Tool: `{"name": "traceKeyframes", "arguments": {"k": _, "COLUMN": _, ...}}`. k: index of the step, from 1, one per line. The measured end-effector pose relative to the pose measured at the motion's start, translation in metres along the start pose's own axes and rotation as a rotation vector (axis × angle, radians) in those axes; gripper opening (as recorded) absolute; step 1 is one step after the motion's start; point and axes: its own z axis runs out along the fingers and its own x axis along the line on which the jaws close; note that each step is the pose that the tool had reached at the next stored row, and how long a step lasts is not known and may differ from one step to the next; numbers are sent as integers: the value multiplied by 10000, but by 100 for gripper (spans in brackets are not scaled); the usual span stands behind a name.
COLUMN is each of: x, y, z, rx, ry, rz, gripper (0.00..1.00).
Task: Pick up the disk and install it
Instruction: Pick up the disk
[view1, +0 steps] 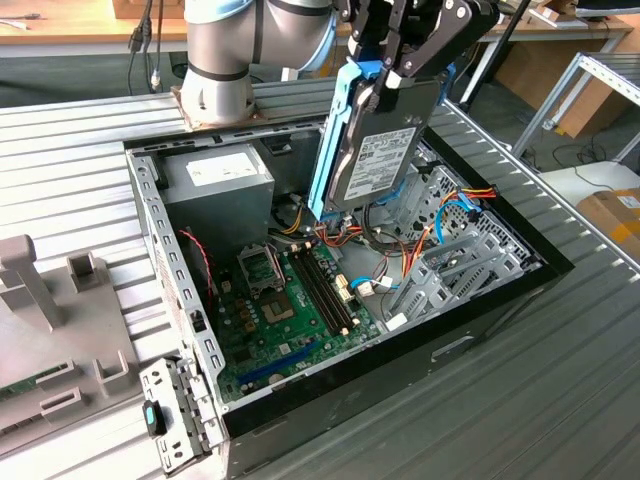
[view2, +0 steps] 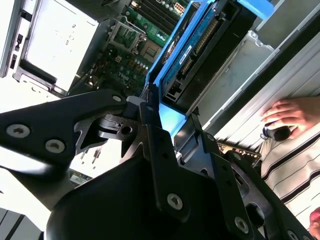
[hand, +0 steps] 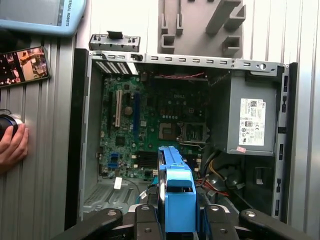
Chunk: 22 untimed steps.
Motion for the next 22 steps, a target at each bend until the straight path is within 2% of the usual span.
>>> {"name": "traceKeyframes", "arguments": {"k": 5, "x": 6, "y": -146, "z": 2, "rx": -1, "ry": 30, "rz": 16, "gripper": 37}}
{"name": "traceKeyframes", "arguments": {"k": 6, "x": 9, "y": -203, "z": 1, "rx": -1, "ry": 36, "rz": 22, "gripper": 37}}
{"name": "traceKeyframes", "arguments": {"k": 7, "x": 10, "y": -229, "z": 1, "rx": -2, "ry": 37, "rz": 23, "gripper": 37}}
{"name": "traceKeyframes", "arguments": {"k": 13, "x": 10, "y": -267, "z": 1, "rx": -2, "ry": 35, "rz": 23, "gripper": 37}}
{"name": "traceKeyframes", "arguments": {"k": 18, "x": 7, "y": -396, "z": -2, "rx": -2, "ry": 36, "rz": 24, "gripper": 37}}
{"name": "traceKeyframes", "arguments": {"k": 19, "x": 5, "y": -445, "z": -3, "rx": -2, "ry": 36, "rz": 24, "gripper": 37}}
{"name": "traceKeyframes", "arguments": {"k": 22, "x": 3, "y": -514, "z": -5, "rx": -2, "ry": 36, "rz": 24, "gripper": 37}}
